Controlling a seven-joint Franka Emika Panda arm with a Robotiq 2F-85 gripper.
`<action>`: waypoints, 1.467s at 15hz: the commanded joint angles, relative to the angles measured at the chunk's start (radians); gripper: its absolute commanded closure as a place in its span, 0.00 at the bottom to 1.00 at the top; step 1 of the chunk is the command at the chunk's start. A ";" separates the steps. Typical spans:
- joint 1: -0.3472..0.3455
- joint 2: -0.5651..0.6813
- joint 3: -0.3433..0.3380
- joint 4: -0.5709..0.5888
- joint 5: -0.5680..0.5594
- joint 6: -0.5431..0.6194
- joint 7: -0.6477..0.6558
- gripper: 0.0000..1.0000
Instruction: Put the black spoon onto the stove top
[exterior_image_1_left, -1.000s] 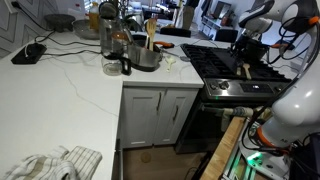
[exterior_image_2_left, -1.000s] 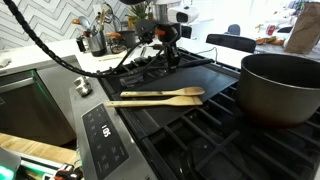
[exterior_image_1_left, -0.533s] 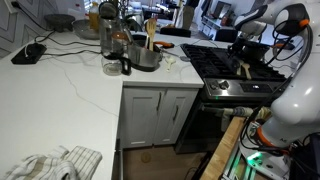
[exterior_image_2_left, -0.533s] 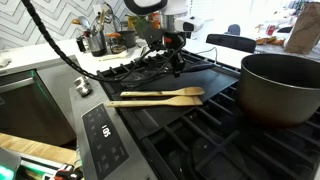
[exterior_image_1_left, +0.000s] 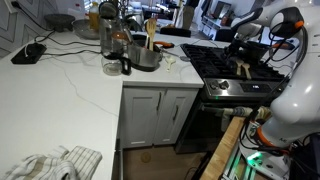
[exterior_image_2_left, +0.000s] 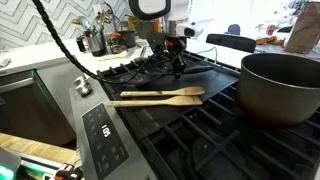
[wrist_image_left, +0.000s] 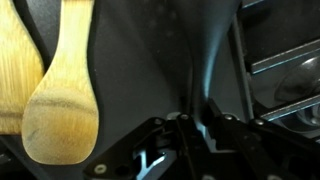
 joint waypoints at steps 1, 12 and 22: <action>-0.030 0.030 0.024 0.045 0.010 -0.025 0.017 0.79; -0.018 -0.074 0.028 0.011 -0.026 -0.086 -0.026 0.00; 0.074 -0.366 0.023 -0.202 -0.124 -0.105 -0.268 0.00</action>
